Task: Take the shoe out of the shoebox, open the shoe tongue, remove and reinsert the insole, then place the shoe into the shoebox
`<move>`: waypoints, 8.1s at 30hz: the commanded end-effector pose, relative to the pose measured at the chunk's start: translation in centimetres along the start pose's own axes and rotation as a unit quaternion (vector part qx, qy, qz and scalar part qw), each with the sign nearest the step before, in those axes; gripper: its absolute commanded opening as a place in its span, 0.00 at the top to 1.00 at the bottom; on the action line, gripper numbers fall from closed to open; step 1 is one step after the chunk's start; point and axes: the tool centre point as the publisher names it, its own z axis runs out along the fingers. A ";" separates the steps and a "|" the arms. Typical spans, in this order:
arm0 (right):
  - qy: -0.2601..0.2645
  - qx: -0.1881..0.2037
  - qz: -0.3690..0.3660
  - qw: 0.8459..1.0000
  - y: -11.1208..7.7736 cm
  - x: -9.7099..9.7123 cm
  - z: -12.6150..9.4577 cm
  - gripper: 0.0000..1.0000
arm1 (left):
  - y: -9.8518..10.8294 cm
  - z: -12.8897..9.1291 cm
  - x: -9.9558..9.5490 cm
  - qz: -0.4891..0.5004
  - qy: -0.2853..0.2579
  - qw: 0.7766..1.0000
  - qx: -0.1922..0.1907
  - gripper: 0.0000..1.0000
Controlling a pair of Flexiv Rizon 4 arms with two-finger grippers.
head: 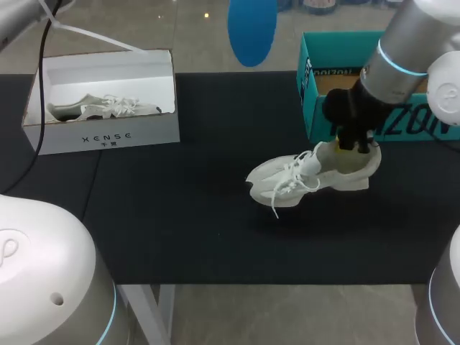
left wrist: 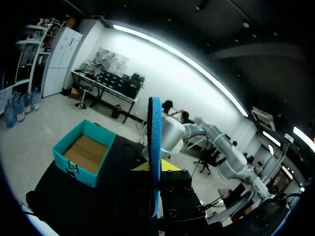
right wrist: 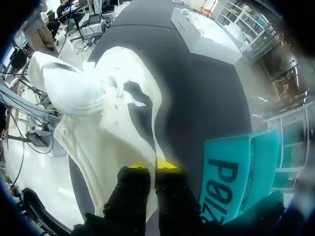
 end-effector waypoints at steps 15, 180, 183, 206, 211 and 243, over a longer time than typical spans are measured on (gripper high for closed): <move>-0.002 0.019 0.159 0.987 -0.2 -0.3 -0.2 1.00 | 0.0 0.0 -0.1 0.000 0.001 1.000 0.000 1.00; 0.435 -0.201 0.717 0.506 -0.3 4.9 -5.2 0.00 | 0.0 0.0 -0.1 0.000 0.001 1.000 0.000 1.00; 0.439 -0.200 0.717 0.503 -0.4 4.9 -5.1 0.00 | 0.0 0.0 -0.1 0.000 0.001 1.000 0.000 1.00; 0.487 -0.209 0.694 0.487 5.8 2.8 -11.4 0.00 | 0.0 0.0 -0.1 0.000 0.001 1.000 0.000 1.00; 0.504 -0.239 0.677 0.480 7.7 2.0 -13.1 0.00 | 0.0 0.0 -0.1 0.000 0.001 1.000 0.000 1.00; 0.515 -0.317 0.636 0.479 14.2 -3.2 -17.6 0.00 | 0.0 0.0 -0.1 0.000 0.001 1.000 0.000 1.00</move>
